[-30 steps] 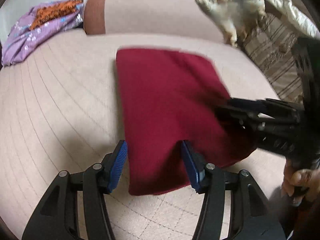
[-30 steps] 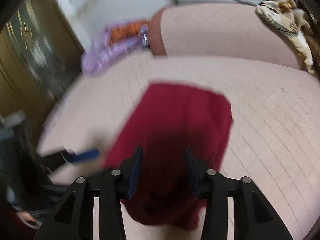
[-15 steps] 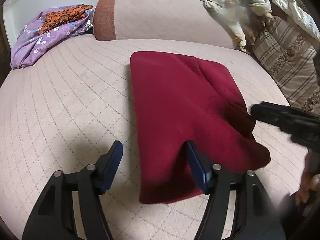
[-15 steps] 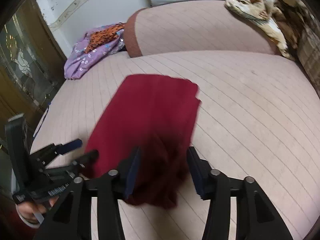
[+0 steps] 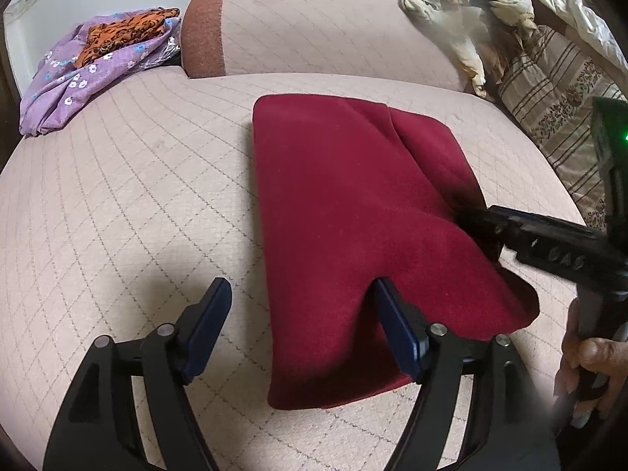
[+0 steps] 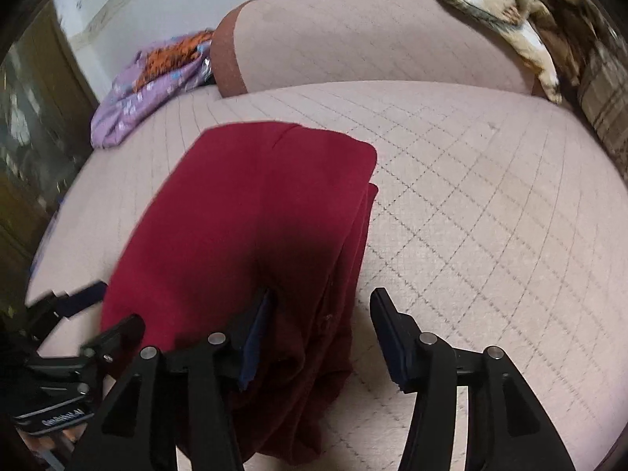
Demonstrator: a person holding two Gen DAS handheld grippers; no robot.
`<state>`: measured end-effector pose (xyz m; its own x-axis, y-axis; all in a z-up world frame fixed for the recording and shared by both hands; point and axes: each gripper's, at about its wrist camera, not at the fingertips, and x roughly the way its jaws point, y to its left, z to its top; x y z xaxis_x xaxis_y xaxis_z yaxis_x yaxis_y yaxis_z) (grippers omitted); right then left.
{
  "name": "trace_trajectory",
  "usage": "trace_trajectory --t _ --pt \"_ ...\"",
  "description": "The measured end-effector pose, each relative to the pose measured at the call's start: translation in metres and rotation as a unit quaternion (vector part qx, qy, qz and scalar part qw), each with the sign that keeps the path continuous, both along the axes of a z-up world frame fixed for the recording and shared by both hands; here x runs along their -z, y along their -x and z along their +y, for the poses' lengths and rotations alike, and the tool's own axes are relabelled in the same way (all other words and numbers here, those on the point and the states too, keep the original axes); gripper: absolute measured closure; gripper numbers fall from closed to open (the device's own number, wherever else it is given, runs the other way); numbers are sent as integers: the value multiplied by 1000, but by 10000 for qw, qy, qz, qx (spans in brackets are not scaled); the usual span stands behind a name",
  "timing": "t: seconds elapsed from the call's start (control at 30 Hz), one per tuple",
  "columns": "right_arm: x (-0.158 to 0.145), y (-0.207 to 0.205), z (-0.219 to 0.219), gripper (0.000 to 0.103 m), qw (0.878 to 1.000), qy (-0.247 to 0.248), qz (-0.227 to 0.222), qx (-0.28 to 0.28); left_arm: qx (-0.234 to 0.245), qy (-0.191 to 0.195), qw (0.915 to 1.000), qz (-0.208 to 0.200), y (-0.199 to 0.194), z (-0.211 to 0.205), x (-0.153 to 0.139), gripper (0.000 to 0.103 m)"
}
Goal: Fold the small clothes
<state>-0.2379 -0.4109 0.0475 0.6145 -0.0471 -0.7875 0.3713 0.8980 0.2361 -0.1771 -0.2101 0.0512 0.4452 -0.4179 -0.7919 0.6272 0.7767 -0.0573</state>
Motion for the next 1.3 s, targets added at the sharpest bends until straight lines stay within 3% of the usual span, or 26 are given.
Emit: trace_trajectory --t 0.1,0.13,0.23,0.37,0.5,0.57,0.8,0.9,1.2,1.27,1.3 --pt "-13 7 6 41 9991 -62 -413 -46 -15 10 10000 30 -1 0 -2 29" --pt "-14 4 11 32 9991 100 -398 -135 -27 24 10000 38 -1 0 -3 29" --pt "3 -7 15 30 9991 397 98 -115 -58 114 9999 65 -4 2 -6 28" --pt "19 -1 -9 20 9989 -432 -28 171 -33 286 9994 205 -15 6 -8 24" --pt "20 -2 -19 18 9956 -884 -306 -6 -107 1002 9912 861 -41 14 -3 19" --pt "28 -8 -21 18 9922 -1194 -329 -123 -138 1147 9873 1087 -53 13 4 18" --pt "40 -18 -23 14 9874 -1465 -565 -204 107 1398 9746 1744 -77 -6 33 7" --pt "41 -19 -20 15 9880 -1384 -662 -198 182 1423 9767 1596 -76 -13 34 2" --pt "39 -23 -17 20 9901 -1240 -632 -170 241 1159 9834 1379 -73 -22 35 2" --pt "38 -21 -18 23 9907 -1198 -623 -150 232 1115 9842 1354 -72 -23 35 4" --pt "37 -20 -17 26 9913 -1161 -610 -144 257 1119 9841 1352 -71 -22 35 10"
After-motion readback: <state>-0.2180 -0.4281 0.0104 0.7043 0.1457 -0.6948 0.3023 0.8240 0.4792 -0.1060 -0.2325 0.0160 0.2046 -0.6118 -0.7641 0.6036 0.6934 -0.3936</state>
